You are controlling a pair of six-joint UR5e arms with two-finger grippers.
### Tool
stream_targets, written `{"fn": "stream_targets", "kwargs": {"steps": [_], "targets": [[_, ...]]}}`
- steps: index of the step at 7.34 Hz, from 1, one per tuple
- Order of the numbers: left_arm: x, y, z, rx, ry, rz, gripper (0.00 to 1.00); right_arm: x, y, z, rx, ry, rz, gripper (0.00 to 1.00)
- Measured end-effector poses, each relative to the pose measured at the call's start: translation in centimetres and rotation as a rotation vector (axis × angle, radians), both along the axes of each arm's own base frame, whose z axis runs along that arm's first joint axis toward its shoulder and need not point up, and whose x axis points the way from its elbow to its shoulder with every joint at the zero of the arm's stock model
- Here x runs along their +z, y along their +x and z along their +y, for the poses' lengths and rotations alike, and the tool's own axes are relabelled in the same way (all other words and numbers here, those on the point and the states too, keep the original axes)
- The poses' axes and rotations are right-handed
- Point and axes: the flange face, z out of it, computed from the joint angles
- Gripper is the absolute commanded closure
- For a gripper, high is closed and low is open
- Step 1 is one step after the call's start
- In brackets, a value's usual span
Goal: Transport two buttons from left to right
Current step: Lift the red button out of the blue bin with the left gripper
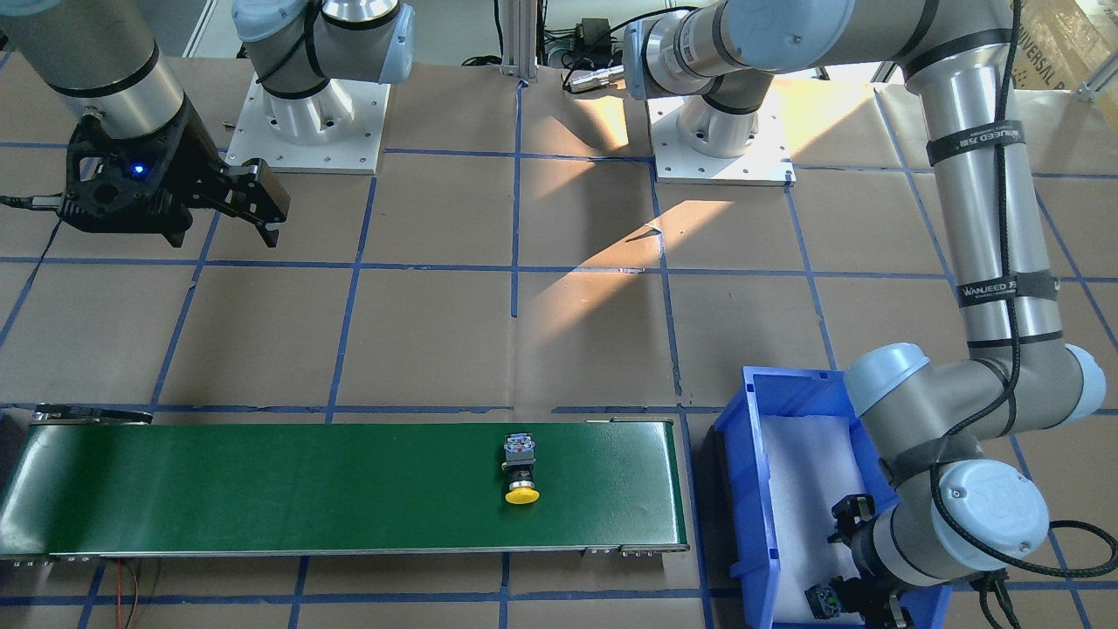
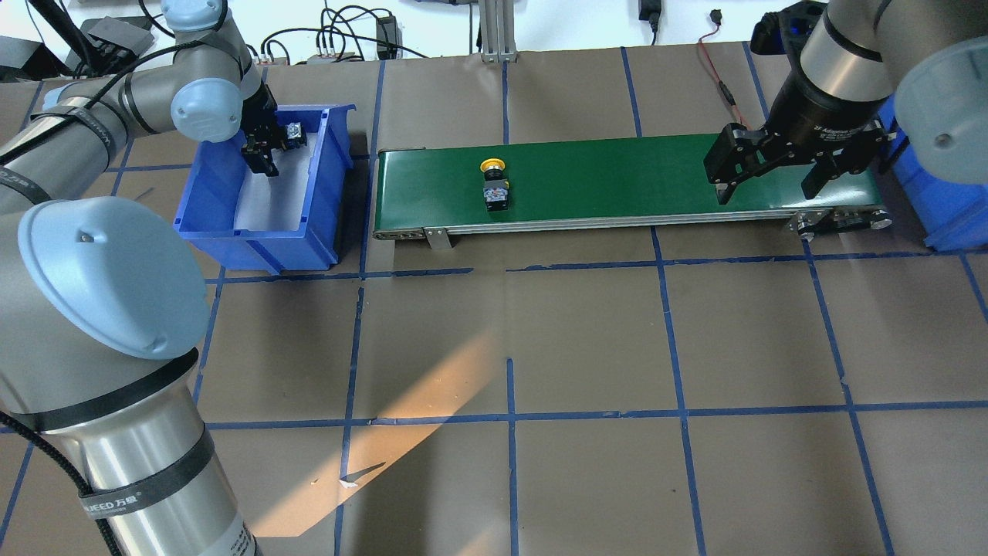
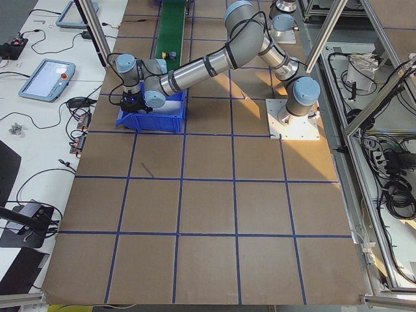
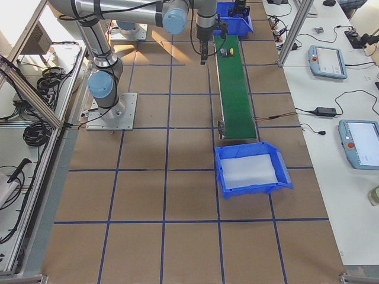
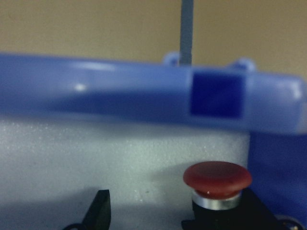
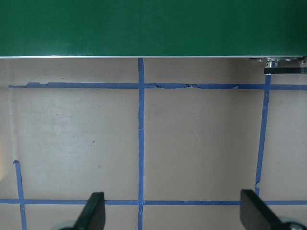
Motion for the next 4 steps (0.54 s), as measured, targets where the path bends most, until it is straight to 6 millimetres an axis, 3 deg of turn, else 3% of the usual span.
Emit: {"fn": "stream_targets", "kwargs": {"steps": [1, 4], "targets": [[0.2, 0.0, 0.1, 0.000, -0.003, 0.001, 0.80, 0.0, 0.0, 0.0, 0.000, -0.001, 0.000, 0.00], [1.6, -0.3, 0.3, -0.005, -0.016, 0.011, 0.79, 0.0, 0.0, 0.0, 0.000, 0.000, 0.000, 0.00]]}}
